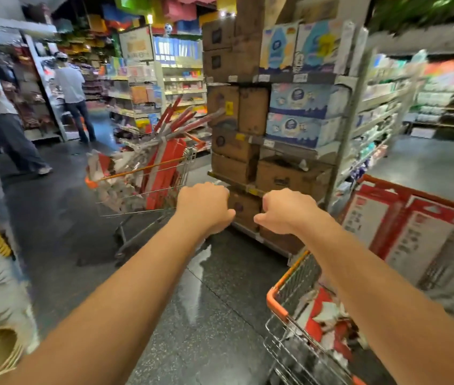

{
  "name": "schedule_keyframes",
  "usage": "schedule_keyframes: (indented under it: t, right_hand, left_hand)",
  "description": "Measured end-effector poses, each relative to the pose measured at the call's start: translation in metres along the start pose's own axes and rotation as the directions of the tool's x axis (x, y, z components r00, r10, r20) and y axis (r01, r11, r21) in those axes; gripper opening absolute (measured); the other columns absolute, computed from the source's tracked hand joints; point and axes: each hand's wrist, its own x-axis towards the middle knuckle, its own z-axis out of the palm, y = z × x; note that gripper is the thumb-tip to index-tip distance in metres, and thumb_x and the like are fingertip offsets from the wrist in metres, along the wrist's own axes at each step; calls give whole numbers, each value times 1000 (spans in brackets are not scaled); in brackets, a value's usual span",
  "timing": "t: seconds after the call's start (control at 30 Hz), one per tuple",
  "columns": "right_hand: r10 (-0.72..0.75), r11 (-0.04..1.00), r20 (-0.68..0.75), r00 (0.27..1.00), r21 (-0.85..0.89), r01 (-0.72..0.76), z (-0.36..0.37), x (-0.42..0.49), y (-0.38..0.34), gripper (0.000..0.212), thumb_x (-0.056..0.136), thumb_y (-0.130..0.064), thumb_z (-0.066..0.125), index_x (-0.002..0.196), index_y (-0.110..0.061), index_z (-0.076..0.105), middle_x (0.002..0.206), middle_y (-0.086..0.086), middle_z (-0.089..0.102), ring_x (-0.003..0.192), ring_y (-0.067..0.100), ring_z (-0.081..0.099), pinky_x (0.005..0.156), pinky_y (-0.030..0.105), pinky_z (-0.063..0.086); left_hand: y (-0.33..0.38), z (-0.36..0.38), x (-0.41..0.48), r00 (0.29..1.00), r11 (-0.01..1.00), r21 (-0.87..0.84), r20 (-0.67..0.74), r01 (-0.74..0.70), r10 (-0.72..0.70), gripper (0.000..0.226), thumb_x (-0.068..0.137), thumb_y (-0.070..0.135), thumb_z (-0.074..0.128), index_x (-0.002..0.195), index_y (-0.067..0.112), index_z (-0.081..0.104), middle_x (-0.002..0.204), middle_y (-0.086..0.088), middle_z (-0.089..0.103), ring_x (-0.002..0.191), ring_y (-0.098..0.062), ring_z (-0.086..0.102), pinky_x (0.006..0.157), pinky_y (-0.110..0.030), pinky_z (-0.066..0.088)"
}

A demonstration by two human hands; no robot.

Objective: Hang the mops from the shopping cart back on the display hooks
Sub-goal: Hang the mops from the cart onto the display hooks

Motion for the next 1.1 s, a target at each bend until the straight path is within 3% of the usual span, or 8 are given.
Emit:
schedule_keyframes:
  t: [0.33, 0.5, 0.7, 0.9, 1.1]
  right_hand:
    - [334, 941, 60, 941, 43, -336, 18, -84, 137, 24, 89, -41, 51, 95, -18, 57, 91, 1, 59, 88, 23, 59, 76, 35, 50]
    - [416, 907, 61, 907, 46, -419, 28, -120, 195, 22, 91, -41, 51, 92, -19, 51, 89, -2, 58, 85, 18, 59, 77, 36, 52]
    - [410, 910, 89, 908, 26, -414, 33, -153, 253, 27, 92, -41, 49, 105, -20, 57, 96, 0, 59, 91, 19, 59, 79, 36, 51]
    - [331, 943, 100, 938, -13, -332, 40, -170, 315, 26, 93, -42, 47, 106, -21, 54, 100, -1, 59, 93, 19, 56, 69, 34, 40]
    - [240, 970, 133, 962, -9, -241, 49, -169, 357, 27, 92, -40, 49, 109, -19, 56, 100, 1, 59, 93, 21, 57, 77, 35, 49]
  left_hand:
    - [156, 12, 12, 943, 940, -86, -70, -331, 326, 36, 92, 48, 49, 115, 22, 62, 112, -4, 65, 106, -28, 59, 84, -37, 45]
    - [227, 18, 5, 913, 905, -129, -11, -405, 407, 33, 92, 44, 49, 114, 23, 61, 112, -2, 65, 106, -27, 59, 81, -37, 40]
    - [297, 30, -2, 916, 913, -102, 36, -395, 401, 36, 93, 47, 48, 114, 20, 59, 109, -3, 63, 102, -26, 59, 76, -36, 38]
    - [363, 41, -13, 946, 943, -105, 38, -316, 321, 32, 94, 46, 49, 108, 20, 60, 100, -1, 64, 91, -23, 61, 70, -34, 42]
    - [400, 59, -16, 981, 974, -136, 46, -183, 191, 28, 94, 45, 47, 96, 19, 56, 92, -1, 60, 86, -22, 59, 68, -33, 41]
